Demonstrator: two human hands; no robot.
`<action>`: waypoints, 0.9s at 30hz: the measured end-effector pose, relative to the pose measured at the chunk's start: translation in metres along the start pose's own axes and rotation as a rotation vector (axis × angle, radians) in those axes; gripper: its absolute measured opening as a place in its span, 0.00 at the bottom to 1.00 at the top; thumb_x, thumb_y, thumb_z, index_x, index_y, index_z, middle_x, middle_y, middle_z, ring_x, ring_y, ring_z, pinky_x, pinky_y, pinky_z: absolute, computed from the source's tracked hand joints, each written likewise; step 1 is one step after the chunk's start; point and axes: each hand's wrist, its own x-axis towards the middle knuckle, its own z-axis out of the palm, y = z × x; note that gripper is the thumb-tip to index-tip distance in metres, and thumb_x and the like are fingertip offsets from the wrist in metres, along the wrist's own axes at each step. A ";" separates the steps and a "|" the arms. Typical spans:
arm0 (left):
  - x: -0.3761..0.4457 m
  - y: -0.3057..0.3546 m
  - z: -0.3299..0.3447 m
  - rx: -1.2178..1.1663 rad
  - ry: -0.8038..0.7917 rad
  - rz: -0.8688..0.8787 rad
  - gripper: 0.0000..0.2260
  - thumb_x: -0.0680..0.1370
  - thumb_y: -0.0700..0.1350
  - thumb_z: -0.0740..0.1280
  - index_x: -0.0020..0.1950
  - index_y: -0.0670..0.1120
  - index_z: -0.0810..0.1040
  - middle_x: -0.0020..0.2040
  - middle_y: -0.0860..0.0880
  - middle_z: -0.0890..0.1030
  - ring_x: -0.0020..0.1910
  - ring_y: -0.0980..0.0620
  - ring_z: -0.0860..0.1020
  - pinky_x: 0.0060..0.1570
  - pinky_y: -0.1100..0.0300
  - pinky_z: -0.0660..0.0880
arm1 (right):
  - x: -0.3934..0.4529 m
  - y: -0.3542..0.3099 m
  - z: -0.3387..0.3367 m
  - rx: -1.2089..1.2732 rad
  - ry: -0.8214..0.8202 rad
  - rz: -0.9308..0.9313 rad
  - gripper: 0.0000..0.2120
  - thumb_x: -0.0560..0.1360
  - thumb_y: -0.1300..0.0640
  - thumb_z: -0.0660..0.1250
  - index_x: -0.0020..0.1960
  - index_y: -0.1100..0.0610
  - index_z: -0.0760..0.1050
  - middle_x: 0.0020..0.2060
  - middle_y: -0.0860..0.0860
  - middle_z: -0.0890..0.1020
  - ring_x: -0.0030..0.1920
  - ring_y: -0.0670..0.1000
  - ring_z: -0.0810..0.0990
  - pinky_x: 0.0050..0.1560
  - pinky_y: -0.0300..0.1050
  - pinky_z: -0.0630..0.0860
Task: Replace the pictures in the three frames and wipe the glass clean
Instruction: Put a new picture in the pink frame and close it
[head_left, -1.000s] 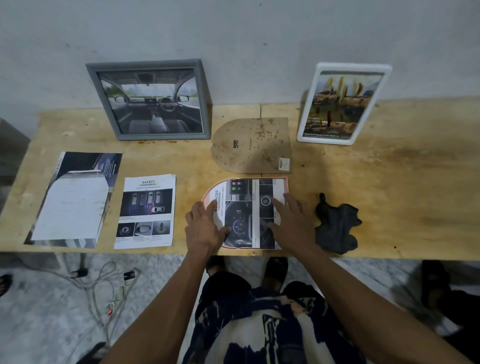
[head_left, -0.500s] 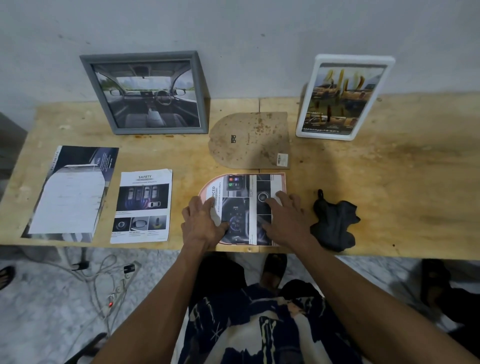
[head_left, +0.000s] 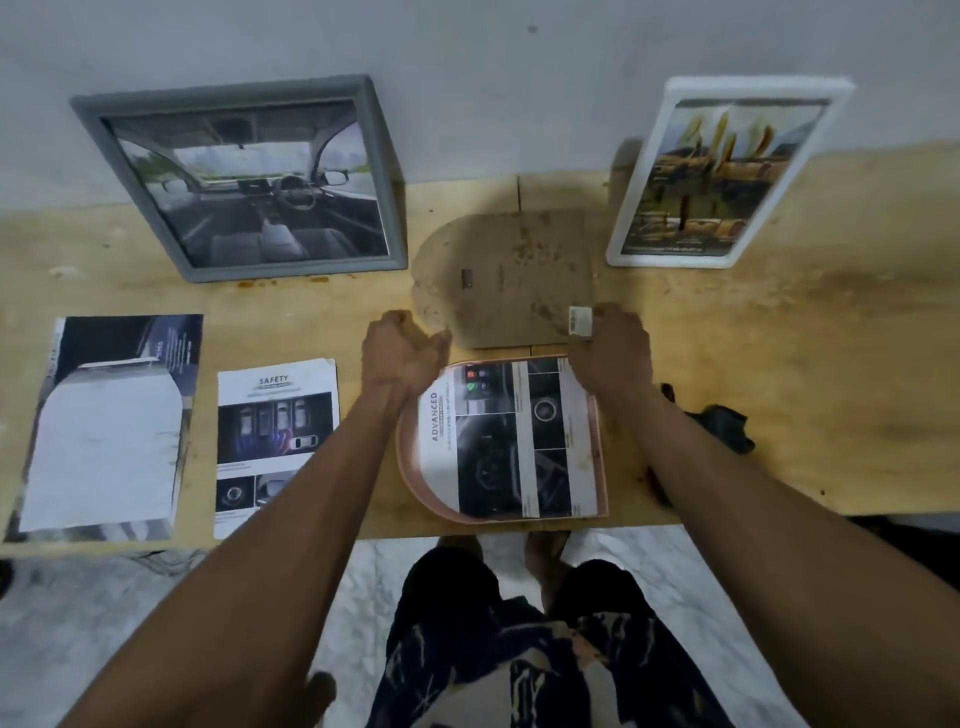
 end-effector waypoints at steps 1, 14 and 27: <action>0.007 0.007 -0.002 -0.010 -0.001 -0.011 0.30 0.75 0.54 0.74 0.71 0.41 0.70 0.58 0.49 0.77 0.57 0.48 0.76 0.56 0.58 0.75 | 0.005 -0.004 0.001 0.017 0.007 0.017 0.22 0.73 0.50 0.64 0.63 0.59 0.72 0.56 0.60 0.78 0.56 0.61 0.77 0.54 0.53 0.77; 0.057 0.025 -0.003 -0.226 -0.116 -0.230 0.12 0.73 0.50 0.75 0.49 0.43 0.83 0.45 0.45 0.85 0.40 0.47 0.83 0.49 0.54 0.82 | 0.042 -0.033 0.001 0.273 0.032 0.368 0.31 0.72 0.53 0.66 0.73 0.59 0.65 0.67 0.59 0.73 0.65 0.60 0.73 0.67 0.53 0.72; -0.010 0.035 -0.033 -0.677 -0.045 -0.323 0.11 0.70 0.31 0.77 0.50 0.35 0.80 0.44 0.39 0.84 0.33 0.47 0.83 0.30 0.59 0.80 | -0.001 -0.033 -0.039 0.426 0.075 0.268 0.19 0.72 0.58 0.66 0.62 0.54 0.73 0.51 0.50 0.76 0.50 0.51 0.75 0.52 0.47 0.76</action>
